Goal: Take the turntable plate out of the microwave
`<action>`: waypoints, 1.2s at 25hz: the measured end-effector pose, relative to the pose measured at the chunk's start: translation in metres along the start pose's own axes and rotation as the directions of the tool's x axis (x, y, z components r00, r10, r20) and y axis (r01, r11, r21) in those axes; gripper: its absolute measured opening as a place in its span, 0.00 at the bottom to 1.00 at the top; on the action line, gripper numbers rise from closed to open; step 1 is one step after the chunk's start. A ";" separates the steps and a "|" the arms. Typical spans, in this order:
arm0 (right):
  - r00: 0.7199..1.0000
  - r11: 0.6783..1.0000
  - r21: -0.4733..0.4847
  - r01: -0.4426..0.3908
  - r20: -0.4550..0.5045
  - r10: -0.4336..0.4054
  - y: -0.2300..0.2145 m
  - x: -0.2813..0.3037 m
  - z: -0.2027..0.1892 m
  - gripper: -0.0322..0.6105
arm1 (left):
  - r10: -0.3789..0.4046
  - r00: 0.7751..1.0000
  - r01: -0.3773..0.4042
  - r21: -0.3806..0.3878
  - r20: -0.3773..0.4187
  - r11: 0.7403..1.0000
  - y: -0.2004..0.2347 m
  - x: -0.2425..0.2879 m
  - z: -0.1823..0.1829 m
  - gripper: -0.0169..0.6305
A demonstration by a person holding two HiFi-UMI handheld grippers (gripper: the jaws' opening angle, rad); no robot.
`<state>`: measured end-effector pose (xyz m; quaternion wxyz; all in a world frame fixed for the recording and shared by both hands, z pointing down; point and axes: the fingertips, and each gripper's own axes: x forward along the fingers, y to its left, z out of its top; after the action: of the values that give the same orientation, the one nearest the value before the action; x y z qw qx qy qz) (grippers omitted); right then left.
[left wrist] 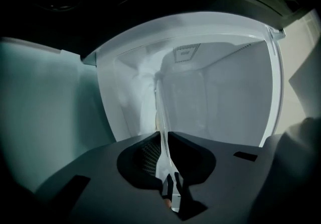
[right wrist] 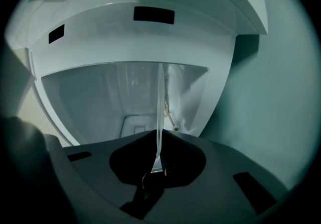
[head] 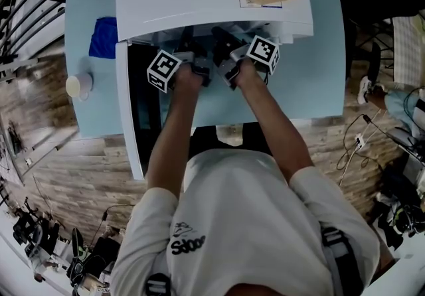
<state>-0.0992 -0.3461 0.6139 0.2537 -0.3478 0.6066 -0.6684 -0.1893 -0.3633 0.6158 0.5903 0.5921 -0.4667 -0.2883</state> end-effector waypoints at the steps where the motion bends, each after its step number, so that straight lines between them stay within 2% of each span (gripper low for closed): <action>1: 1.000 1.000 0.003 0.002 0.000 -0.002 0.000 -0.001 -0.001 0.09 | -0.002 1.000 0.002 -0.009 -0.001 1.000 0.000 -0.001 0.000 0.11; 11: 1.000 1.000 -0.010 0.017 -0.015 -0.017 -0.006 -0.019 -0.016 0.09 | 0.013 1.000 -0.012 -0.089 0.007 0.996 0.006 -0.025 -0.013 0.10; 17: 0.999 0.998 -0.048 0.030 0.035 -0.029 -0.013 -0.037 -0.016 0.09 | 0.003 0.999 -0.009 -0.169 -0.035 0.986 0.011 -0.045 -0.036 0.10; 21: 0.999 0.997 -0.070 0.023 0.036 -0.020 -0.012 -0.028 -0.017 0.17 | -0.013 0.998 0.002 -0.175 -0.067 0.985 0.007 -0.053 -0.046 0.09; 23: 0.999 0.997 -0.068 0.021 0.038 -0.018 -0.013 -0.022 -0.018 0.18 | -0.017 0.996 0.002 -0.185 -0.082 0.983 0.006 -0.059 -0.053 0.09; 25: 0.999 0.999 -0.051 0.012 0.039 -0.010 -0.015 -0.016 -0.018 0.18 | -0.016 0.995 -0.003 -0.183 -0.101 0.983 0.009 -0.066 -0.061 0.09; 26: 0.999 0.999 -0.035 0.006 0.039 -0.004 -0.017 -0.014 -0.019 0.12 | -0.015 0.994 -0.004 -0.178 -0.109 0.984 0.010 -0.070 -0.063 0.09; 30: 1.000 1.000 0.004 -0.027 0.015 0.027 -0.018 -0.014 -0.027 0.09 | -0.044 0.991 0.024 -0.155 -0.128 0.988 0.017 -0.079 -0.065 0.10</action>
<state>-0.1097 -0.3159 0.6290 0.2680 -0.3438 0.6079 -0.6637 -0.1669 -0.2624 0.6246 0.6583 0.5706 -0.3932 -0.2940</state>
